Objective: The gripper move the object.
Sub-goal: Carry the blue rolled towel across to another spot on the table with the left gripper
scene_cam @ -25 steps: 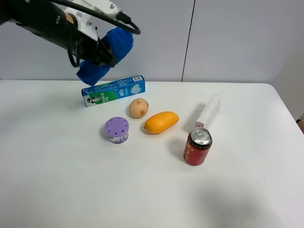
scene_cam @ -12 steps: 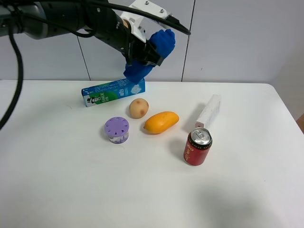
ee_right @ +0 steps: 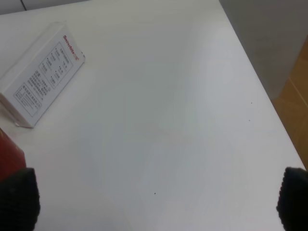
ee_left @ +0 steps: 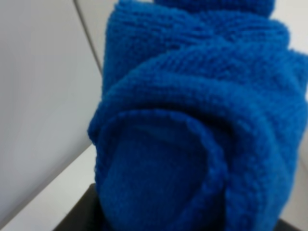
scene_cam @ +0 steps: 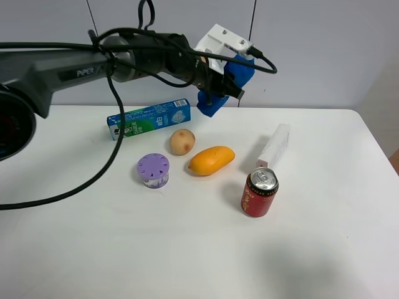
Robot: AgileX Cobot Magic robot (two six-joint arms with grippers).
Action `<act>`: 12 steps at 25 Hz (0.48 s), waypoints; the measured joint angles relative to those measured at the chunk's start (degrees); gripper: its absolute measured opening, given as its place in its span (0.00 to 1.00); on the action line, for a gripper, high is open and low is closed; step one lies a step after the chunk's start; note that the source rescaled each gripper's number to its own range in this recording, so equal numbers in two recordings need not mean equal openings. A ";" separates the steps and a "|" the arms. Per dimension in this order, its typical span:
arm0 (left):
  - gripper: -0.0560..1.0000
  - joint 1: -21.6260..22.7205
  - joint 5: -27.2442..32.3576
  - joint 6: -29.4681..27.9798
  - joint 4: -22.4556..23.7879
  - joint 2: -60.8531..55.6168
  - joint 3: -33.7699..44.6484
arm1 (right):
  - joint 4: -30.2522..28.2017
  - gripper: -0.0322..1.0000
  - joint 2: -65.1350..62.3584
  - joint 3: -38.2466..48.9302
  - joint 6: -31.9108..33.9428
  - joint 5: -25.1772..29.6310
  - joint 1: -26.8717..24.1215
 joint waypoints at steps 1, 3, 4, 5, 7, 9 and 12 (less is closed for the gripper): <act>0.05 -0.26 -0.10 0.00 0.00 1.47 -0.87 | 0.00 1.00 0.00 0.00 0.00 0.00 0.00; 0.05 -0.81 -0.45 0.00 0.00 3.73 -2.24 | 0.00 1.00 0.00 0.00 0.00 0.00 0.00; 0.05 -1.13 -0.53 0.00 0.00 5.25 -2.99 | 0.00 1.00 0.00 0.00 0.00 0.00 0.00; 0.05 -1.43 -0.61 0.06 0.00 6.25 -3.65 | 0.00 1.00 0.00 0.00 0.00 0.00 0.00; 0.05 -1.87 -0.65 0.62 0.00 8.36 -4.67 | 0.00 1.00 0.00 0.00 0.00 0.00 0.00; 0.05 -2.22 -0.87 1.12 -0.06 9.99 -5.47 | 0.00 1.00 0.00 0.00 0.00 0.00 0.00; 0.05 -2.35 -0.87 1.68 -0.17 11.78 -5.63 | 0.00 1.00 0.00 0.00 0.00 0.00 0.00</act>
